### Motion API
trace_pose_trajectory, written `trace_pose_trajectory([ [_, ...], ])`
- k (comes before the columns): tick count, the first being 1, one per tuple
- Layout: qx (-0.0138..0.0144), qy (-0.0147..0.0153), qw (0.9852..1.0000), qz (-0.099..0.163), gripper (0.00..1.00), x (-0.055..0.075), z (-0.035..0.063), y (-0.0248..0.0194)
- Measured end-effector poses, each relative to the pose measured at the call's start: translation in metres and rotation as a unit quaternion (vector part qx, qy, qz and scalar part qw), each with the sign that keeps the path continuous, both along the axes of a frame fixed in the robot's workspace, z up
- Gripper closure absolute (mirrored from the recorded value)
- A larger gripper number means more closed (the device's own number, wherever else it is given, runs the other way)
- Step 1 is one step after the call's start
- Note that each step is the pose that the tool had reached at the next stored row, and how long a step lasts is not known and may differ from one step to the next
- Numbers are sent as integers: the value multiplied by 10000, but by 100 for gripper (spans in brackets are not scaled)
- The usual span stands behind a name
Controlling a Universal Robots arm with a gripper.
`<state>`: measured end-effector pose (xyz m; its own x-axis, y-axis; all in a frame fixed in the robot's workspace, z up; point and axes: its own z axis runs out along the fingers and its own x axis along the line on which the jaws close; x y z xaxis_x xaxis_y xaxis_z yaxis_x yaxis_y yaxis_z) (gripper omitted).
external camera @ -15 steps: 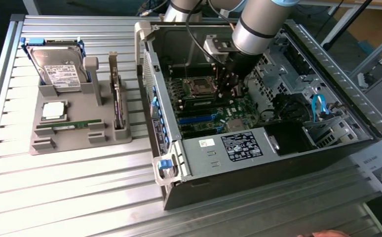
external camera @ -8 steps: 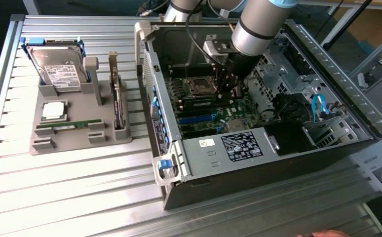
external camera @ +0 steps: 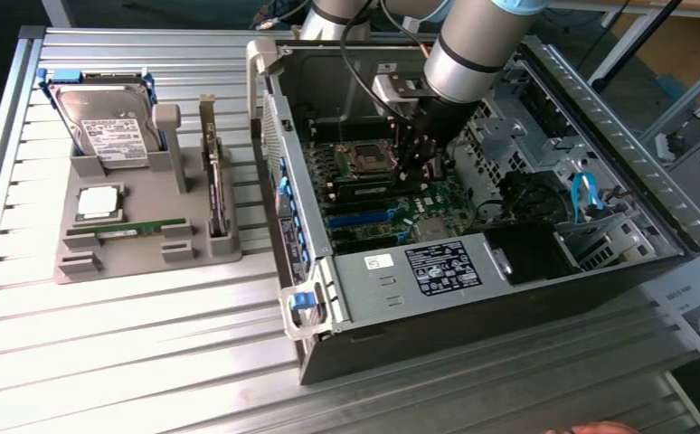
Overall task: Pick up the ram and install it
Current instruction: 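Insert the ram into the slot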
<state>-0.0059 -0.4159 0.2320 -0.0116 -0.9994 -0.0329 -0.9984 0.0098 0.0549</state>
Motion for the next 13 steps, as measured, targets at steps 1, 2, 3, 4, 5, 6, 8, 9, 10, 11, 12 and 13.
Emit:
trace_pose_trajectory([
  [1,0,0,10000,0,88,0,0,0],
  [2,0,0,10000,0,88,0,0,0],
  [3,0,0,10000,0,87,0,0,0],
  [4,0,0,10000,0,82,0,0,0],
  [5,0,0,10000,0,82,0,0,0],
  [6,0,0,10000,0,82,0,0,0],
  [8,0,0,10000,0,75,0,0,0],
  [9,0,0,10000,0,75,0,0,0],
  [10,0,0,10000,0,75,0,0,0],
  [11,0,0,10000,0,75,0,0,0],
  [12,1,0,10000,0,75,0,0,0],
  [13,0,0,10000,0,75,0,0,0],
])
